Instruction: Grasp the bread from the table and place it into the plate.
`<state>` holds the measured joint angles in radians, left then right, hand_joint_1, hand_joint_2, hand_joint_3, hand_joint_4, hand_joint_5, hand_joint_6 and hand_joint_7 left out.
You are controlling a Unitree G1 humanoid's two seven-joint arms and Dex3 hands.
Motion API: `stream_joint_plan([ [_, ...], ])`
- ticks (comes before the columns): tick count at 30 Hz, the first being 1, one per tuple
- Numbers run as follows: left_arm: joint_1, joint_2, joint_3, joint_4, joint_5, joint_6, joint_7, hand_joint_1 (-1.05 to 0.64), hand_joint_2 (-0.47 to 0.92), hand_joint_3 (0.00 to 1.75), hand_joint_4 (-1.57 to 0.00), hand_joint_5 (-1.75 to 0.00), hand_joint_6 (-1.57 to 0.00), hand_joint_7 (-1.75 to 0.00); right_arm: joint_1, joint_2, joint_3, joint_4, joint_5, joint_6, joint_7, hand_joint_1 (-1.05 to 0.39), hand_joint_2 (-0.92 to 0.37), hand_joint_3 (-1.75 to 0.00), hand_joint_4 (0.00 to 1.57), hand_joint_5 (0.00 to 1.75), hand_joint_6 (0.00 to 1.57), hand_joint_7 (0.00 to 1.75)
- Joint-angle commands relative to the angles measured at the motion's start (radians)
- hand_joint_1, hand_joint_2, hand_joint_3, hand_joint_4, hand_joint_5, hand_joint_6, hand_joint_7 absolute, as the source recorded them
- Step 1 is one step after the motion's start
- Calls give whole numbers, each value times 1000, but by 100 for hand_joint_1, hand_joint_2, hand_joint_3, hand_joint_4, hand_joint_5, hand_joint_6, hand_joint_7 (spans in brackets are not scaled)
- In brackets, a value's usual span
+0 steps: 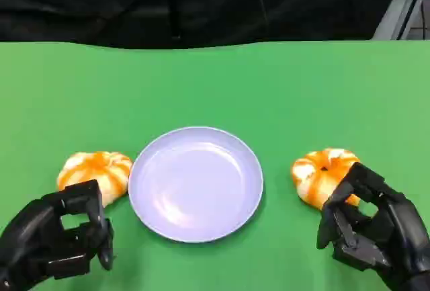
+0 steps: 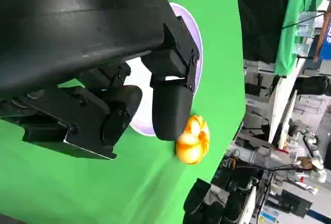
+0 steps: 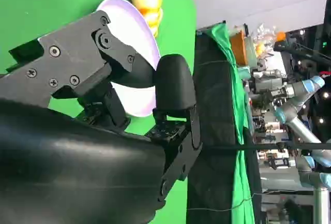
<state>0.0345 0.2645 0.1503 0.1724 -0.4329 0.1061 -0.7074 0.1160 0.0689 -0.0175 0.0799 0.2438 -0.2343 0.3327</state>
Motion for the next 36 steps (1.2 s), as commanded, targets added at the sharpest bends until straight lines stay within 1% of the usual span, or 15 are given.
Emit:
stream_joint_plan([
  [1,-5,14,6,3,2,-15,-16,8,70,115,-83,-175,-70,-175,-1,-12,-2,-4,0,-6,-4,-14,-59,-112,85,175,61,175],
  [10,-5,13,8,0,-3,-6,-18,8,70,115,-83,-175,-70,-175,2,-8,-1,-14,5,6,-8,-14,-59,-112,85,175,61,175],
  [17,-1,10,8,-15,7,-5,3,8,72,109,-83,-175,-69,-175,0,-9,-2,-5,3,-5,-5,-14,-60,-112,84,175,61,175],
  [18,1,8,8,-19,10,-9,10,4,72,100,-65,-171,-63,-150,0,-9,-1,-4,1,-7,-6,-14,-60,-112,84,175,61,175],
  [20,3,24,-4,-32,47,-38,16,2,73,95,-55,-170,-61,-135,-1,-9,-1,-3,2,-11,-4,-15,-59,-112,84,175,61,175],
  [21,3,36,-12,-38,73,-57,16,-14,83,62,-33,-108,-42,-80,-1,-8,-1,-3,4,-11,-2,-15,-59,-113,84,175,61,175],
  [22,3,44,-17,-42,93,-70,16,-20,87,49,-33,-74,-43,-47,-1,-8,-1,-2,6,-11,-1,-14,-59,-113,84,175,60,175],
  [23,1,55,-26,-41,136,-118,21,-26,90,41,-30,-51,-42,-25,0,-8,-2,-4,7,-7,-2,-14,-59,-113,84,175,60,175],
  [24,0,59,-31,-39,163,-152,26,-33,91,37,-23,-39,-38,-15,0,-7,-2,-6,8,-4,-3,-14,-59,-113,84,175,60,175],
  [26,-2,64,-37,-32,192,-194,32,-38,92,34,-18,-29,-35,-7,1,-7,-2,-8,9,-1,-4,-14,-59,-113,84,175,61,175],
  [28,3,77,-39,-42,254,-246,73,-39,92,34,-18,-26,-34,-5,3,-7,-2,-7,6,-5,-4,-14,-59,-113,84,175,61,175],
  [29,6,87,-38,-47,306,-292,109,-59,92,41,-8,-19,-25,-3,3,-8,-1,-6,4,-10,-3,-15,-59,-113,84,175,61,175],
  [30,7,93,-37,-49,345,-327,136,-67,92,45,-5,-16,-22,-2,4,-8,-1,-4,2,-14,-3,-15,-59,-113,84,175,61,175],
  [33,4,98,-40,-29,414,-376,200,-78,92,50,-1,-11,-18,0,2,-9,-3,-6,11,-7,1,-15,-59,-113,84,175,60,175],
  [36,2,100,-43,-17,448,-396,246,-81,92,51,0,-7,-18,0,-1,-11,-4,-1,14,-8,7,-14,-59,-113,85,175,61,175],
])
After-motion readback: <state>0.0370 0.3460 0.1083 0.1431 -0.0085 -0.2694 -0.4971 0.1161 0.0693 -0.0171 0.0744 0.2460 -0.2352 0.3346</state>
